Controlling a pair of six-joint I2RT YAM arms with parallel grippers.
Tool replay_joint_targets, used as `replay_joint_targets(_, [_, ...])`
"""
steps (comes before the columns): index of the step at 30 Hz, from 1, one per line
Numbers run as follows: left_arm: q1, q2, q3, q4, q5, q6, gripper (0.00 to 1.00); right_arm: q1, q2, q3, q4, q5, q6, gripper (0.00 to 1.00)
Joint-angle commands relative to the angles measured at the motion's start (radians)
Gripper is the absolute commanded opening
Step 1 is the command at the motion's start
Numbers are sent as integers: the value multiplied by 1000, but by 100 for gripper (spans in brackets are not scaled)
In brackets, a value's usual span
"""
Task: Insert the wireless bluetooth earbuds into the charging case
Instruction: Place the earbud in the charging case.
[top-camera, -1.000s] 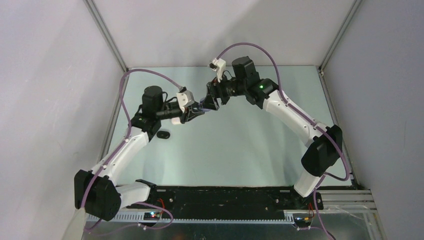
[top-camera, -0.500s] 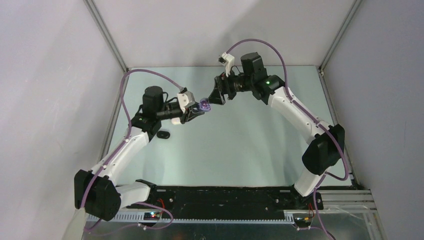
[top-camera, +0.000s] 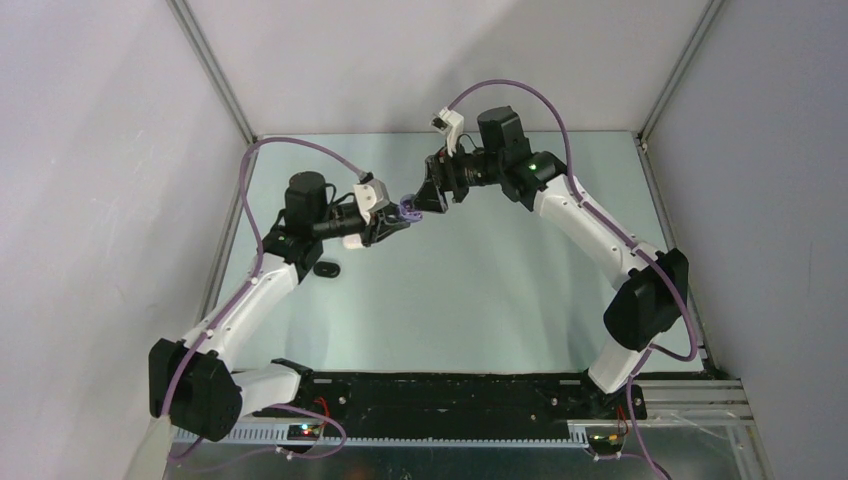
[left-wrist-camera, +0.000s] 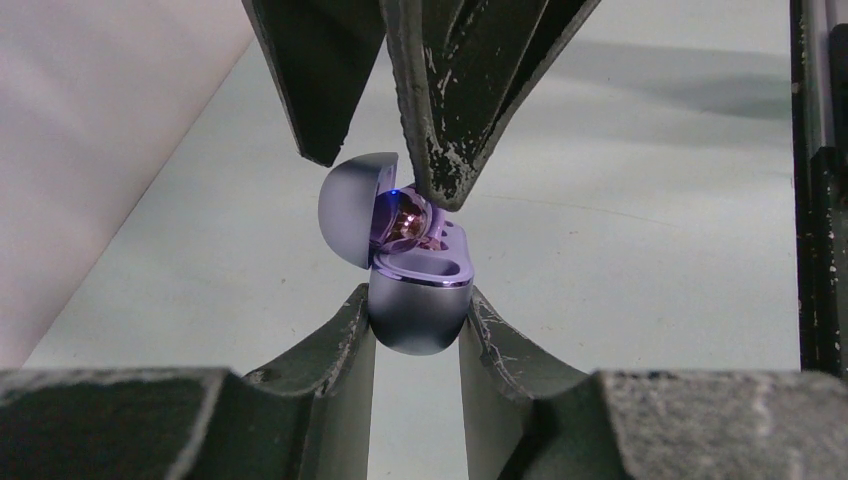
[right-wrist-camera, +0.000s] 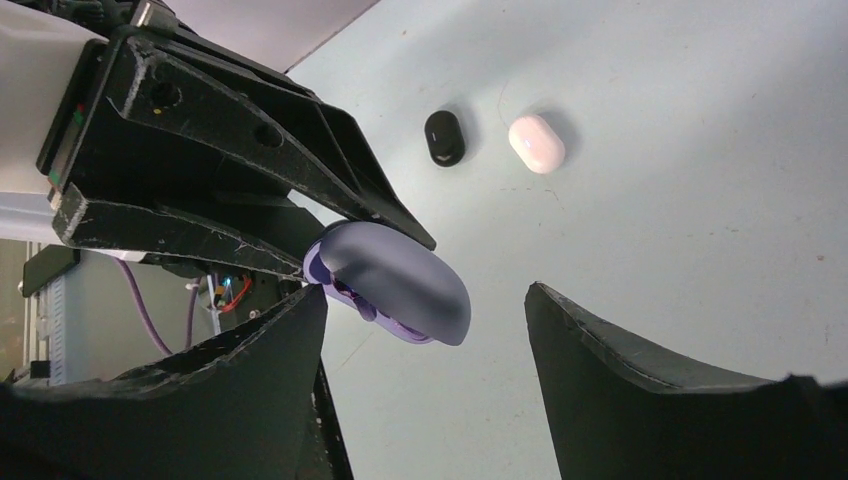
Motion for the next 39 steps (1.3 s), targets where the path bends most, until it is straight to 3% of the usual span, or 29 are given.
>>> replay_joint_targets(1, [7, 3, 21, 89, 15, -66, 0, -3, -19, 43, 9, 11, -27, 76])
replay_joint_targets(16, [16, 21, 43, 72, 20, -111, 0, -41, -88, 39, -6, 6, -72, 70])
replay_joint_targets(19, [18, 26, 42, 91, 29, -145, 0, -67, -98, 33, -20, -92, -80, 58])
replay_joint_targets(24, [24, 46, 39, 167, 77, -239, 0, -87, -88, 7, -30, -298, -112, 30])
replay_joint_targets(26, [24, 53, 41, 196, 103, -281, 0, -79, -81, -3, -33, -328, -124, 27])
replay_joint_targets(39, [45, 67, 44, 248, 165, -379, 0, -45, -23, 37, -2, -280, -116, 32])
